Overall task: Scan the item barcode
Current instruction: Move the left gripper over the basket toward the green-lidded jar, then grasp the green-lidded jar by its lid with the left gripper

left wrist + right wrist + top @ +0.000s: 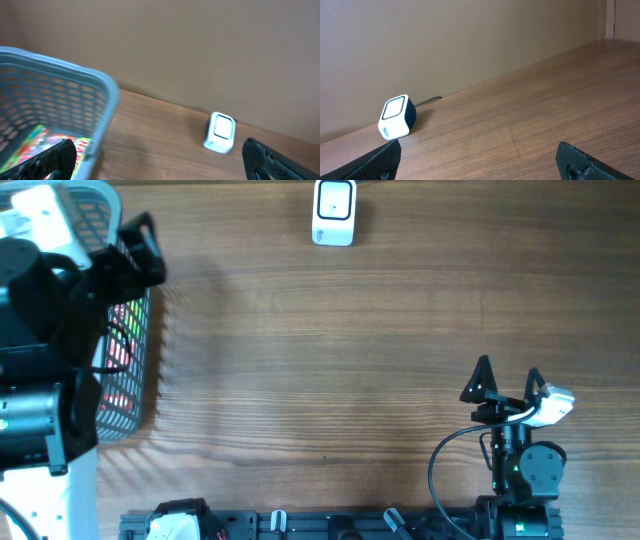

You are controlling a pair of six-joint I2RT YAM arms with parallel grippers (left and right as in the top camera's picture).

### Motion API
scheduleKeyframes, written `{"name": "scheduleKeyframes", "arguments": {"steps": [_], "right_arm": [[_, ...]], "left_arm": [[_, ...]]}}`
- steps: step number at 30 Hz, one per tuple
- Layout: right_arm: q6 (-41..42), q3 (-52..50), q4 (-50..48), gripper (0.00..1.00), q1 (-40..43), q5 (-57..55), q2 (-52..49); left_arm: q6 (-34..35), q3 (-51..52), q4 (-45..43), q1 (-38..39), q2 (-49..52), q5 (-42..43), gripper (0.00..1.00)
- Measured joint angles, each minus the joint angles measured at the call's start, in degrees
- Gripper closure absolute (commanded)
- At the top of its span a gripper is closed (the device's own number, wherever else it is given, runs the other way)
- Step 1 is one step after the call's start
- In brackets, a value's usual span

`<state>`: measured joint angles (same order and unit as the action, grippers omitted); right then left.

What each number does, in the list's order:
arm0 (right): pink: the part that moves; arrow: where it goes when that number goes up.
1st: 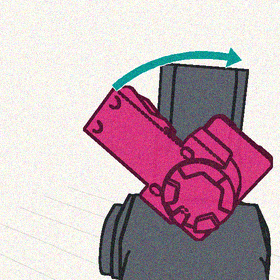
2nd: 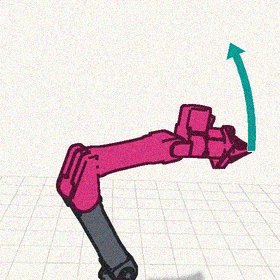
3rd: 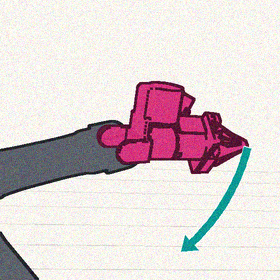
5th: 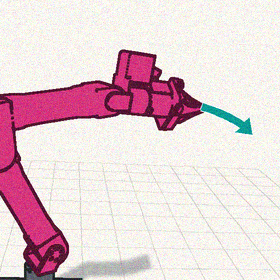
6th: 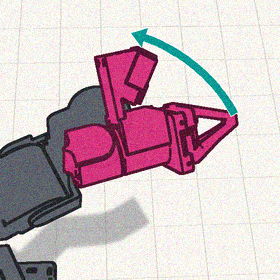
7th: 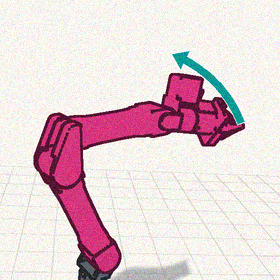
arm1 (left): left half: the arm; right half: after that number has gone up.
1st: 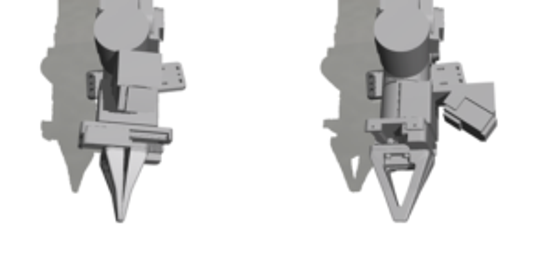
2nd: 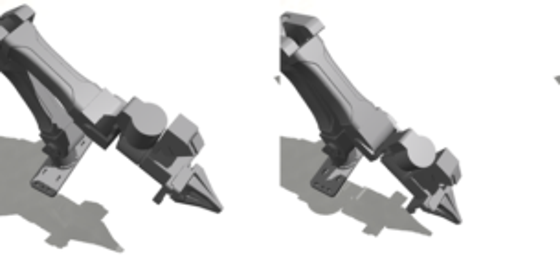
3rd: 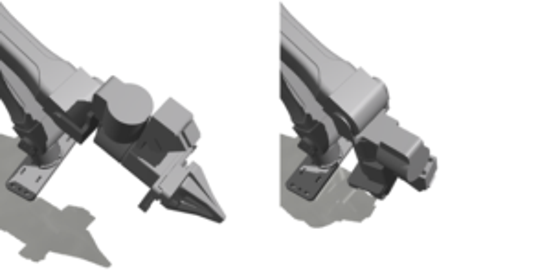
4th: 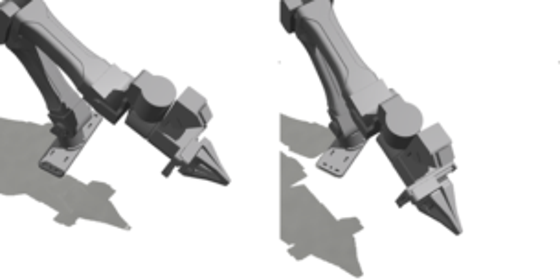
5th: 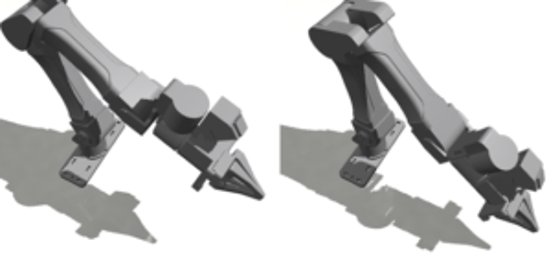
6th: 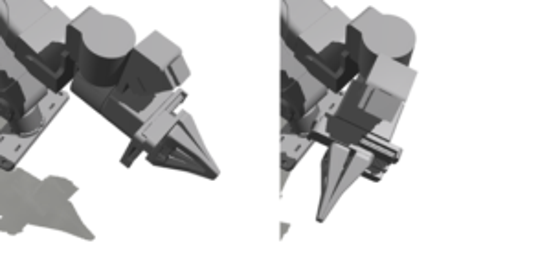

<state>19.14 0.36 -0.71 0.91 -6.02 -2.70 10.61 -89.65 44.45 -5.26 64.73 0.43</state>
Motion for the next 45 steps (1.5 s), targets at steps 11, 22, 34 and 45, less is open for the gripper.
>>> {"name": "scheduleKeyframes", "arguments": {"steps": [11,22,34,45], "right_arm": [[0.0,0.0,0.0,0.00,0.0,0.0,0.0],[0.0,0.0,0.0,0.00,0.0,0.0,0.0],[0.0,0.0,0.0,0.00,0.0,0.0,0.0],[0.0,0.0,0.0,0.00,0.0,0.0,0.0]], "left_arm": [[6.1,-2.6,4.3,-22.0,3.8,-0.6,0.00],[13.2,-3.0,18.7,-26.7,19.5,-0.4,0.00],[14.4,-2.1,23.5,-26.8,21.7,-0.6,0.00],[14.4,5.0,23.3,-26.8,22.0,-1.3,0.00]]}}
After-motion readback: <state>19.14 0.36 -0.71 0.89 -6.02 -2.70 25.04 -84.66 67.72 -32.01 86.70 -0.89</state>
